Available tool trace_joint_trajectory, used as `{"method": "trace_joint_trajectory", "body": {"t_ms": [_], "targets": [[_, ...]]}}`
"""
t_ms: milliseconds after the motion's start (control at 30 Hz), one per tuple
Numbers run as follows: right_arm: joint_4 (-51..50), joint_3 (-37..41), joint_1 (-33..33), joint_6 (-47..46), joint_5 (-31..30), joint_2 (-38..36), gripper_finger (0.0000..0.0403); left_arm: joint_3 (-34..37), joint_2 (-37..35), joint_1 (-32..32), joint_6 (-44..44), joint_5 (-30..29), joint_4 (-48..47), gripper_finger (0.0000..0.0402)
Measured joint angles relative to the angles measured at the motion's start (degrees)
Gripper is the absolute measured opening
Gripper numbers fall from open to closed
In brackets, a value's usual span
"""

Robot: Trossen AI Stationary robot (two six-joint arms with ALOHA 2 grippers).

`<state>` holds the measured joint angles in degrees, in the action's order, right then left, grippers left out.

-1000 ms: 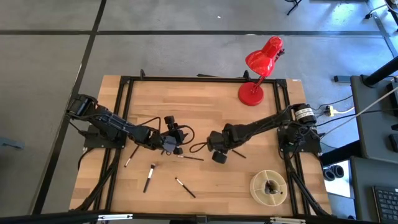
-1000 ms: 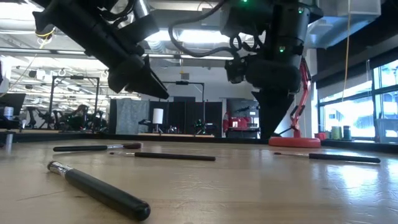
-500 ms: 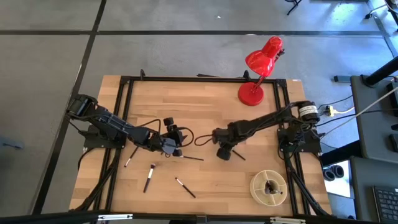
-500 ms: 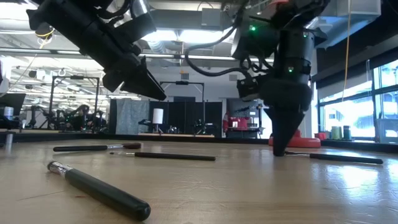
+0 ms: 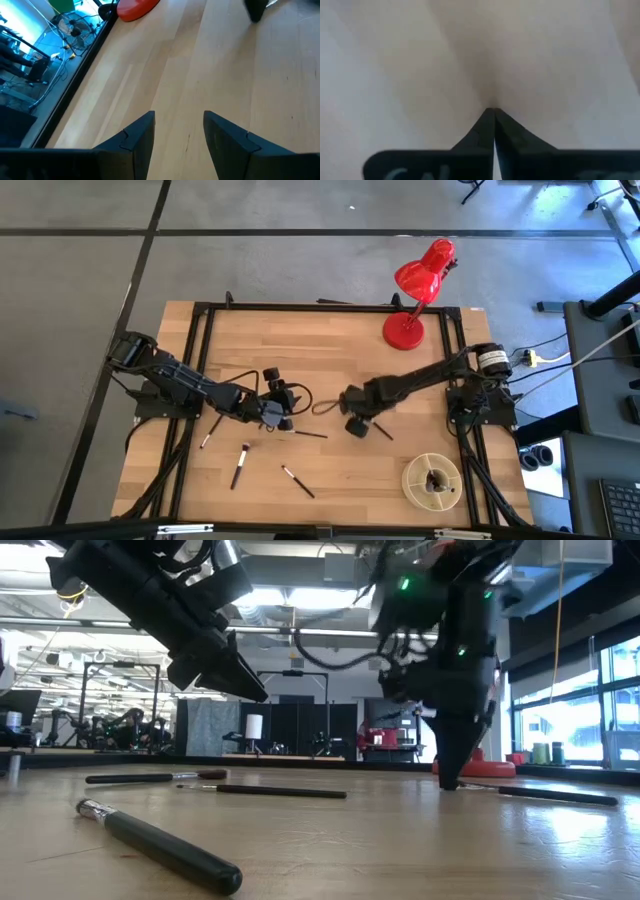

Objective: Put items in baskets/containers
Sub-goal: Put the black eyeshadow brush into the yellow pen organizer

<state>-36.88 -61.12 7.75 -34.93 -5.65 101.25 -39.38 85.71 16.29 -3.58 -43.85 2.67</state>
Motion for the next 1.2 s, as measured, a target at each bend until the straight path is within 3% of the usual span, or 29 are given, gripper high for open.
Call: {"method": "trace_joint_trajectory", "body": {"t_ms": [200, 367, 467, 633, 800, 933, 1200], "targets": [[-0.80, -0.65, 10.89, -8.86, -13.38, -10.36, 0.0002, 0.00, 0.00, 0.00, -0.24, -0.15, -1.69, 0.0164], [-9.23, -0.49, 23.63, -19.71, -23.35, -18.57, 0.0001, 0.00, 0.00, 0.17, -1.70, -0.05, -1.77, 0.0164], [-13.43, -0.47, 32.09, -22.33, -26.99, -22.23, 0.0001, 0.00, 0.00, 0.43, -1.83, -0.01, -1.68, 0.0164], [-15.79, -0.47, 45.24, -23.96, -38.66, -27.10, 0.0001, 0.00, 0.00, -0.01, -2.18, -0.14, -1.21, 0.0164], [-17.61, -0.44, 51.94, -26.22, -50.43, -28.86, 0.0000, 0.00, 0.00, -1.01, -3.16, -0.12, -0.74, 0.0164], [-17.53, -0.44, 54.79, -26.13, -53.64, -29.51, 0.0000, 0.00, 0.00, -1.46, -4.02, 0.04, -0.74, 0.0164], [-17.90, -0.82, 60.79, -26.78, -48.45, -31.03, 0.0000, 0.00, 0.00, -1.33, -4.25, 0.45, -1.24, 0.0164]]}}
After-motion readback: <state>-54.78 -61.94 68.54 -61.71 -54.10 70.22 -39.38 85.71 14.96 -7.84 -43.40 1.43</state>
